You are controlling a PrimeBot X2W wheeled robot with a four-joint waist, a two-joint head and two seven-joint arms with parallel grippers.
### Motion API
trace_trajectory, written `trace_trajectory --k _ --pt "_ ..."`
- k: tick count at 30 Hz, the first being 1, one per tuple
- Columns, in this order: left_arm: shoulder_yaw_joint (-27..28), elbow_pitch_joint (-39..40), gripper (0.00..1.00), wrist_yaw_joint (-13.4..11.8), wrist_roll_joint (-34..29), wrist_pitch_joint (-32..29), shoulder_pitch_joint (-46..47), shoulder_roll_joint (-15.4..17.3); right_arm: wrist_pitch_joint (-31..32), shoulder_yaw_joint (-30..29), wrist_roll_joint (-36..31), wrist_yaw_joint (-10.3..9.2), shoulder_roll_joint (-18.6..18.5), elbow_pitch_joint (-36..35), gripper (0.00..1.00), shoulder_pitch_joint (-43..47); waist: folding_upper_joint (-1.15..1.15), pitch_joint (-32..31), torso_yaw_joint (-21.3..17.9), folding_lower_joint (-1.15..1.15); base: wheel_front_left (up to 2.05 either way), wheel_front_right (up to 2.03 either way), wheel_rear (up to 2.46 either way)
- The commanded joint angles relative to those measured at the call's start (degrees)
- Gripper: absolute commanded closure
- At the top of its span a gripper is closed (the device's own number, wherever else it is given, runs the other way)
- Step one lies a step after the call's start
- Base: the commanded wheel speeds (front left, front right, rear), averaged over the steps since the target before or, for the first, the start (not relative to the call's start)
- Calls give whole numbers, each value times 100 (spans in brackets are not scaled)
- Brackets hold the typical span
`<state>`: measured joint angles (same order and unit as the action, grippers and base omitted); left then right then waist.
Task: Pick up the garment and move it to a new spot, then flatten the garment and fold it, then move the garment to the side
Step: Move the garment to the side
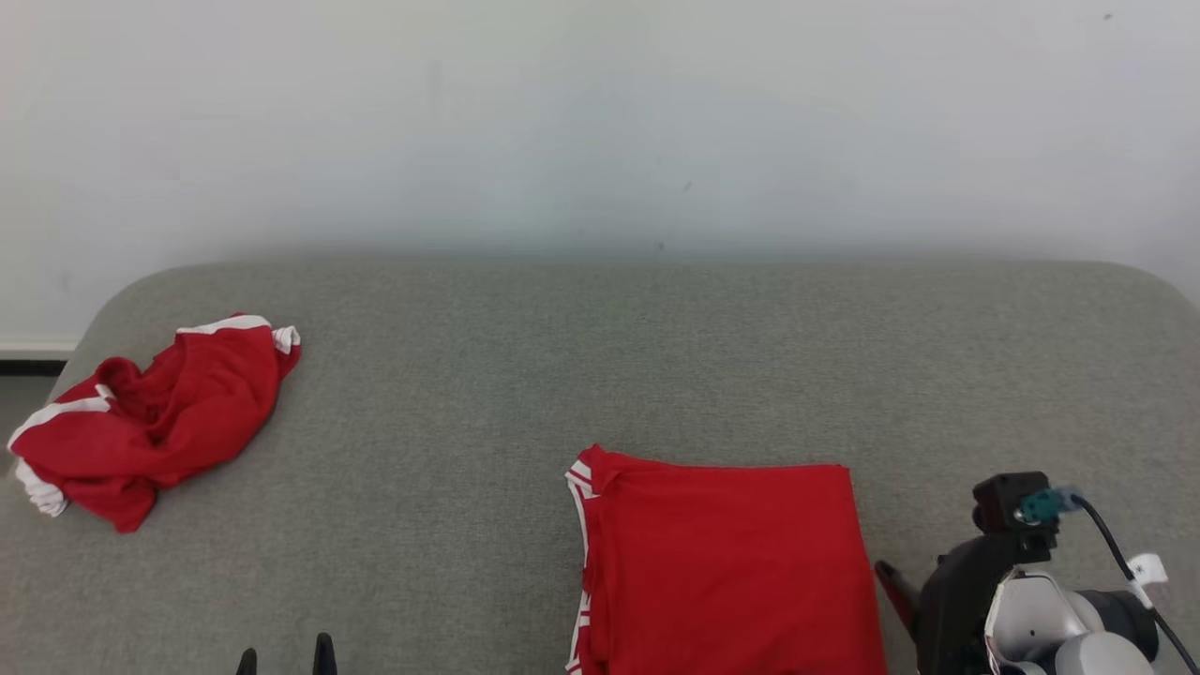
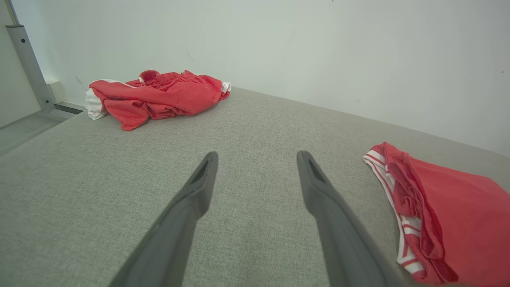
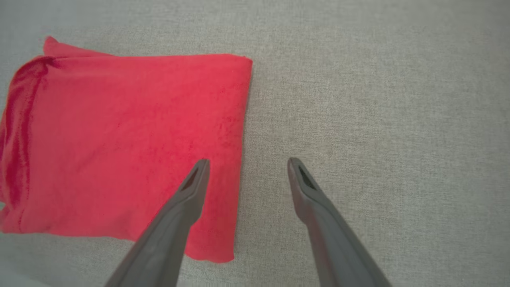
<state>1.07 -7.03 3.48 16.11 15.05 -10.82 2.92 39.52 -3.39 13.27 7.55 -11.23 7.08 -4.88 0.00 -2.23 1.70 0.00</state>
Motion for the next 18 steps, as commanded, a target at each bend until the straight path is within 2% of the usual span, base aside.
trace_trajectory --k 1,7,18 --pt "-21 -7 0 -2 -34 16 -41 -6 182 35 44 -14 15 53 0 -69 0 43 109 0 0 0 0" --pt "-121 17 0 3 -62 16 12 -4 821 -236 -2 -14 133 415 0 -411 0 138 392 0 0 0 0" --pt "-81 217 0 76 -120 16 362 -7 804 -805 -713 -14 411 1201 0 -846 0 547 803 0 0 0 0"
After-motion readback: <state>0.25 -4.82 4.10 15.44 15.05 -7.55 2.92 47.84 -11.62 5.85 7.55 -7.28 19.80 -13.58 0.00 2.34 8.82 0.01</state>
